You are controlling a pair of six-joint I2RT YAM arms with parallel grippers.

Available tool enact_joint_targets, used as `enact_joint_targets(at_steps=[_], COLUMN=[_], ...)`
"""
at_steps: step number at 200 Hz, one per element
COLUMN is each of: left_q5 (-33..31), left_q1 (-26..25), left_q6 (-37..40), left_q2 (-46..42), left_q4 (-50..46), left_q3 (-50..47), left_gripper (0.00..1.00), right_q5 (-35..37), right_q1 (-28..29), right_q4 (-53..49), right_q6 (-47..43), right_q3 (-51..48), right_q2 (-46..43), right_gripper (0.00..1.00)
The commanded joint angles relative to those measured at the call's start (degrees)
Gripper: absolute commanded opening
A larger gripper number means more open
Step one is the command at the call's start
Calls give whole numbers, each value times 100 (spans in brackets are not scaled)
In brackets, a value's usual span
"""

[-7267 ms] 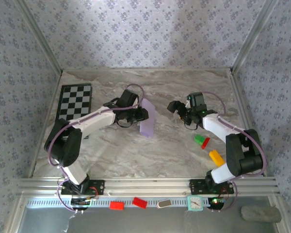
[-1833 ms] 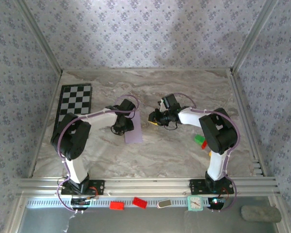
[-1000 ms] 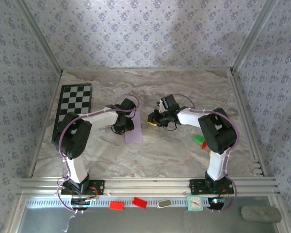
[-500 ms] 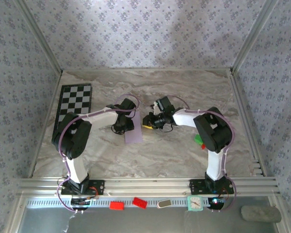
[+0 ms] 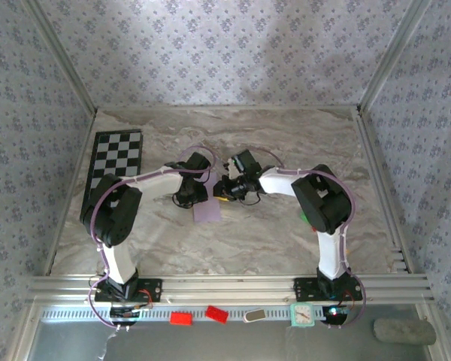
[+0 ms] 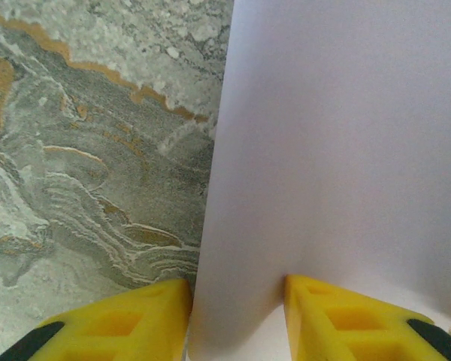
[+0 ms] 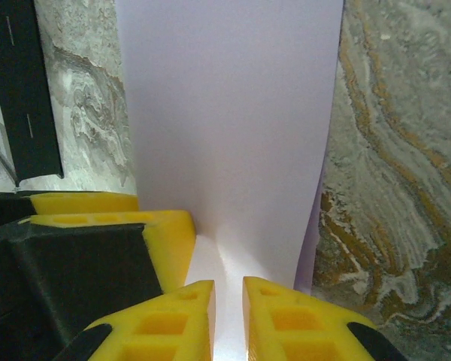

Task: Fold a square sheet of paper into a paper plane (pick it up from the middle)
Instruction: Hold the square sheet of paper at the center of the table.

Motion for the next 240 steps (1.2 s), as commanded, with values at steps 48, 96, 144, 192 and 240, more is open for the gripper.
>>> enact_joint_targets(at_steps=[48,96,144,192,240], left_q5=[152,21,262,497,388], left_q1=[16,66,138,137,141], left_q6=[27,39,-57,-80,-168], left_q2=[158,-153,-389,-256,12], left_q4=[-34,-212,-176,-182,-358], left_q3=[-243,-216,-334,-265,-176], left_gripper=[37,42,59,65,57], right_q5=[241,761,855,812,702], right_q1=[111,208,222,235,246], right_q4=[-663,-1274,-1460,-1486,-1522], right_q6=[-259,-433,-398,-341,-332], right_q3=[413,595,698,762,901], right_q2=[333,418,516,547,446], right_gripper=[18,17,17,17,17])
